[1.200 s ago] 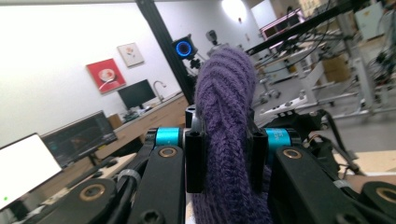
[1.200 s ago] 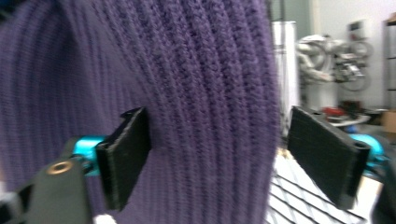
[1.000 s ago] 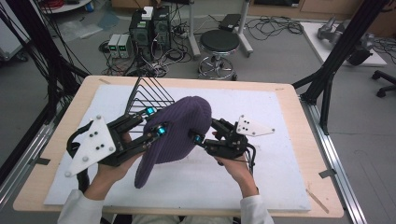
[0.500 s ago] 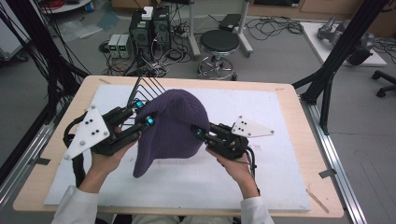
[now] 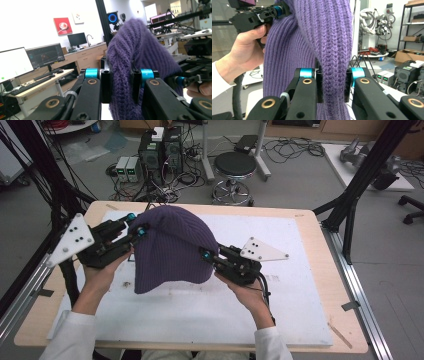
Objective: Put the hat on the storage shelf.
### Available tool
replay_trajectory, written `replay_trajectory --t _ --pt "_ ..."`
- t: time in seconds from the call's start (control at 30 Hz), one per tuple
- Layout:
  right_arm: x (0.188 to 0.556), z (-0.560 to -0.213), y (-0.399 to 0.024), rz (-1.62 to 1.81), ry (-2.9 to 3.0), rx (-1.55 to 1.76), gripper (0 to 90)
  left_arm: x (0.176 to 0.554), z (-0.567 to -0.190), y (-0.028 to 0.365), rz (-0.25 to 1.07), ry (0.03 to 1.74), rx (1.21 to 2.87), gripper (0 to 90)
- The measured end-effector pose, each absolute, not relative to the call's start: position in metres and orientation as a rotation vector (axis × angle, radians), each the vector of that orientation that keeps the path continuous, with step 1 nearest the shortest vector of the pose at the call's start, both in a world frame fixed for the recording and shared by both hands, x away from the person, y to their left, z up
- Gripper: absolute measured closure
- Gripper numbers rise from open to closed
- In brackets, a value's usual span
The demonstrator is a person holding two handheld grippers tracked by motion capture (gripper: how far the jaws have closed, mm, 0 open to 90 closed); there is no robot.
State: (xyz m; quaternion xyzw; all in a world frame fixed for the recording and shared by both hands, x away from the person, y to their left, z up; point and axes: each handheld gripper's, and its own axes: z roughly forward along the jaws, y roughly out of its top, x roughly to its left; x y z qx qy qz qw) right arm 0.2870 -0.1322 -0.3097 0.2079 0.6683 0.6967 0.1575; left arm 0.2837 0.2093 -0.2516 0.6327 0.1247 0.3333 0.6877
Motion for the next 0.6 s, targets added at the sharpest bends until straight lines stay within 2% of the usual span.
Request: replay_trajectory --t 0.23,0.6 --pt "0.296 -0.284 -0.111 1.928 1.875 0.588 81.3 0.302 -0.235 0.228 0.744 0.334 1.374 78.6" --pt "0.316 -0.233 -0.077 1.852 1.76 0.602 81.2 0.334 -0.186 0.246 0.781 0.356 1.344 78.6"
